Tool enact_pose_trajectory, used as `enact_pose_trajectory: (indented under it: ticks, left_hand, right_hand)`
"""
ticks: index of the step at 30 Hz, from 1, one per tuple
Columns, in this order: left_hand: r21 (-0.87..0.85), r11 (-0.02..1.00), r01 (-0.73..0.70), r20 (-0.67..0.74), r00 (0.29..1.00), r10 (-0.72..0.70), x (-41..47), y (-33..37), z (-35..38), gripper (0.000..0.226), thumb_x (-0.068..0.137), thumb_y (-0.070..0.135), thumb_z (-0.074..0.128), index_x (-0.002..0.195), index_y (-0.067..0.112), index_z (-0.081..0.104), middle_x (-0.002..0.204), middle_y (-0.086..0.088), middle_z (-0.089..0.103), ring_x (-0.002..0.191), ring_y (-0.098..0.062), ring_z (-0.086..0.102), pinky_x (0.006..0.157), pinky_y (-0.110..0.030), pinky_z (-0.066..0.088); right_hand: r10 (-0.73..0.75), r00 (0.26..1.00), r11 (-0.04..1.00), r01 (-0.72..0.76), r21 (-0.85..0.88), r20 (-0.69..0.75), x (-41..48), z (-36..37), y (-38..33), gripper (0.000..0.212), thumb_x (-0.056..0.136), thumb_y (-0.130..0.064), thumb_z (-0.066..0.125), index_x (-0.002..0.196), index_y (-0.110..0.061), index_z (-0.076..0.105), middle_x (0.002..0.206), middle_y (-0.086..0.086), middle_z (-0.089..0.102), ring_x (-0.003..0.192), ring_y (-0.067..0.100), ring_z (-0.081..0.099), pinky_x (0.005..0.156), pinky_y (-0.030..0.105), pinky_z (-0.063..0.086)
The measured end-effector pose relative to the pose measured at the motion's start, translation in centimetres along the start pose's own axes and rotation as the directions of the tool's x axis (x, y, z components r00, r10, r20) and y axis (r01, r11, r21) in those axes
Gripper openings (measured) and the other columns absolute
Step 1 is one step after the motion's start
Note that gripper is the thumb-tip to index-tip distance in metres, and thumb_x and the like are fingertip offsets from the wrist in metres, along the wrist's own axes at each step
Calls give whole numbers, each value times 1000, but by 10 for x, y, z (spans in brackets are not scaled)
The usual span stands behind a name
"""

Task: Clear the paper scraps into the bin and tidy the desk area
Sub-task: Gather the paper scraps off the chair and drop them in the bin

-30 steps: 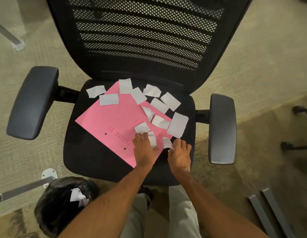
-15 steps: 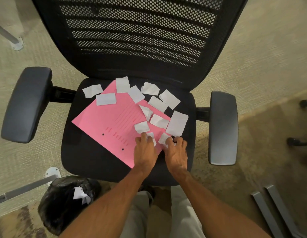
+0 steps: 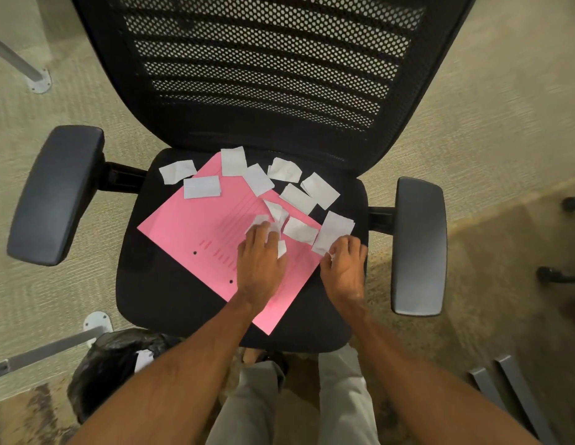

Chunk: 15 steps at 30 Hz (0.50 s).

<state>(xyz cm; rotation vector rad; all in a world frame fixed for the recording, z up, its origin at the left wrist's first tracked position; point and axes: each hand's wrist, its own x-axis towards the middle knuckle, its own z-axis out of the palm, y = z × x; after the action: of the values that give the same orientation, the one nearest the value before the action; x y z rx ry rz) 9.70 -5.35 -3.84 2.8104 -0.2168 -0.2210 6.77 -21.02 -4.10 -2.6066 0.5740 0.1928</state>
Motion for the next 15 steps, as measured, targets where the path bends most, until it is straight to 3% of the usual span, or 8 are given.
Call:
enact_pose_trajectory:
  ticks: [3, 6, 10, 15]
  left_hand:
    - [-13, 997, 72, 137, 988, -70, 11, 0, 5, 42, 89, 29, 61, 127, 12, 54, 155, -12, 27, 145, -33, 18, 115, -46, 29]
    - [-15, 995, 103, 180, 979, -98, 17, -1, 14, 43, 90, 31, 60, 128, 14, 52, 160, -9, 12, 148, -34, 1, 119, -45, 11]
    - [-51, 990, 134, 206, 971, -121, 21, -2, 20, 49, 88, 33, 63, 129, 10, 48, 158, -12, 18, 148, -32, 8, 120, -45, 16]
    - [-47, 991, 125, 126, 985, -118, 23, -8, 22, 48, 86, 31, 65, 126, 9, 50, 154, -12, 30, 144, -31, 23, 113, -46, 26]
  right_hand:
    - [19, 998, 1000, -18, -19, 65, 9, 2, 2, 25, 83, -13, 66, 105, -10, 53, 122, 11, 49, 111, 25, 40, 84, 32, 49]
    - [-33, 999, 999, 34, -10, 38, 12, 4, 2, 34, 78, -27, 72, 101, -12, 52, 119, 13, 49, 109, 28, 42, 83, 36, 47]
    - [-81, 996, 995, 78, -65, -38, 22, 5, 1, 50, 74, -44, 73, 111, -17, 53, 124, 14, 47, 113, 30, 43, 88, 44, 44]
    - [3, 1000, 986, -5, -170, -11, 34, 11, -1, 65, 77, -63, 60, 130, -28, 45, 149, 12, 28, 134, 32, 27, 102, 58, 29]
